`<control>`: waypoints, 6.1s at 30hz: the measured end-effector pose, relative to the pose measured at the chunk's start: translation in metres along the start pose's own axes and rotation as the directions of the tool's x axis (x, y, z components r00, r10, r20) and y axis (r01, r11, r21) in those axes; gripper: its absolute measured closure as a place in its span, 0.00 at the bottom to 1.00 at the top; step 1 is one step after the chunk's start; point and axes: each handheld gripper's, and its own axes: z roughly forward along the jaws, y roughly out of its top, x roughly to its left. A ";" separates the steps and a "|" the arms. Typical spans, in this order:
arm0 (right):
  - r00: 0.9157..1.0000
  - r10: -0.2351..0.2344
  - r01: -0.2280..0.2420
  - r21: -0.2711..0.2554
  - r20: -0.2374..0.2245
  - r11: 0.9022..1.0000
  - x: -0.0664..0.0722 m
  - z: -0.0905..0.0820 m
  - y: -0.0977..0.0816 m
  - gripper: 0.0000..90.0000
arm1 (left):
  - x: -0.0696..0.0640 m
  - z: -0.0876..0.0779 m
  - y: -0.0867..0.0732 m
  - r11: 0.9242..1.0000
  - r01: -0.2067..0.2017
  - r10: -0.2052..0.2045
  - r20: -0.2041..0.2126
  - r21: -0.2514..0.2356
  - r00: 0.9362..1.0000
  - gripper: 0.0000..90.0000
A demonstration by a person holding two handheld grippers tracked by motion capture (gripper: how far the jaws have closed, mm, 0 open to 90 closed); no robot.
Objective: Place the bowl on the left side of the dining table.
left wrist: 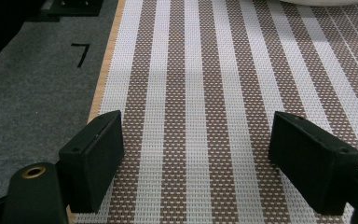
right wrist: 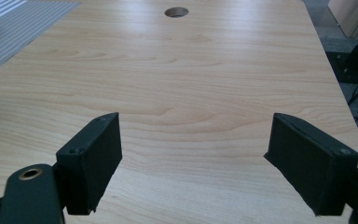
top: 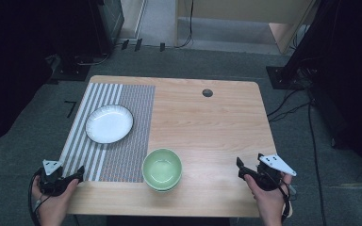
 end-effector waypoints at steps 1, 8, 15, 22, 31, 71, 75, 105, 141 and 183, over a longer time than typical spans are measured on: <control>1.000 0.000 0.000 -0.002 -0.005 1.000 0.002 0.000 0.001 0.19 | 0.000 0.000 0.000 1.000 0.000 0.000 0.000 0.000 1.000 0.19; 1.000 -0.003 0.003 -0.006 -0.014 1.000 0.009 -0.002 0.005 0.20 | 0.000 0.000 0.000 1.000 0.000 0.000 0.000 0.000 1.000 0.19; 0.999 -0.024 0.023 -0.018 -0.030 1.000 0.020 -0.002 0.012 0.20 | 0.000 0.000 0.000 1.000 0.000 0.000 0.000 0.000 1.000 0.19; 0.998 -0.041 0.040 -0.019 -0.046 0.999 0.032 0.001 0.016 0.20 | 0.000 0.000 0.000 1.000 0.000 0.000 0.000 0.000 1.000 0.19; 0.997 -0.057 0.055 -0.037 -0.059 0.998 0.045 0.007 0.033 0.20 | 0.000 0.000 0.000 1.000 0.000 0.000 0.000 0.000 1.000 0.19; 0.979 -0.090 0.084 -0.044 -0.181 0.996 0.104 0.014 0.036 0.20 | -0.036 -0.024 0.023 0.996 0.008 -0.001 0.078 -0.093 0.997 0.19; 0.978 -0.093 0.086 -0.044 -0.187 0.995 0.107 0.015 0.035 0.20 | -0.044 -0.028 0.027 0.994 0.002 0.008 0.094 -0.113 0.996 0.19; 0.952 -0.114 0.113 -0.018 -0.283 0.993 0.142 0.019 0.025 0.24 | -0.098 -0.048 0.045 0.984 -0.035 0.074 0.218 -0.177 0.973 0.19; 0.915 -0.061 0.046 -0.048 -0.398 0.998 0.159 0.031 0.026 0.70 | -0.153 -0.056 0.061 0.972 -0.040 0.114 0.317 -0.232 0.942 0.19; 0.930 -0.240 0.200 -0.165 -0.279 0.966 0.184 0.037 0.003 0.96 | -0.198 -0.049 0.048 0.971 -0.127 0.200 0.394 -0.204 0.897 0.26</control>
